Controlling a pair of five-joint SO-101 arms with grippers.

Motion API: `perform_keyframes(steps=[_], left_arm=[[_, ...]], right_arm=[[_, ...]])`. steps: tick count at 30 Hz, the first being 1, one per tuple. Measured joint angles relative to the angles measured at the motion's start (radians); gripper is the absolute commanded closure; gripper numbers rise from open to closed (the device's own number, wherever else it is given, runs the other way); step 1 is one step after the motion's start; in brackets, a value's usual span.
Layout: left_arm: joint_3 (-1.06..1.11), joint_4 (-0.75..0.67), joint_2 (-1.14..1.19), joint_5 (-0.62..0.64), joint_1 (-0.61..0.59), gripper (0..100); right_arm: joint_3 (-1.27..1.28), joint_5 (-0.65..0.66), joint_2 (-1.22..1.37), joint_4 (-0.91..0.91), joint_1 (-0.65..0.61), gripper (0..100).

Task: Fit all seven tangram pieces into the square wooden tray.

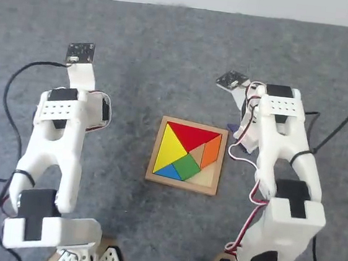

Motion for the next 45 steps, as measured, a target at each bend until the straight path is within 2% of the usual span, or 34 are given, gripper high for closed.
perform_keyframes(steps=[13,20,35,45], left_arm=[[0.0,0.0,0.0,0.0,0.0,91],[0.0,0.0,0.0,0.0,0.0,91],[0.0,0.0,0.0,0.0,0.0,91],[0.0,0.0,0.0,0.0,0.0,91]], right_arm=[[0.0,0.077,0.123,-0.123,-0.029,61.6],[-0.017,0.08,0.172,-0.13,-0.034,75.2],[-0.031,0.078,0.178,-0.193,-0.028,75.3],[-0.031,0.14,0.178,-0.193,-0.028,75.7]])
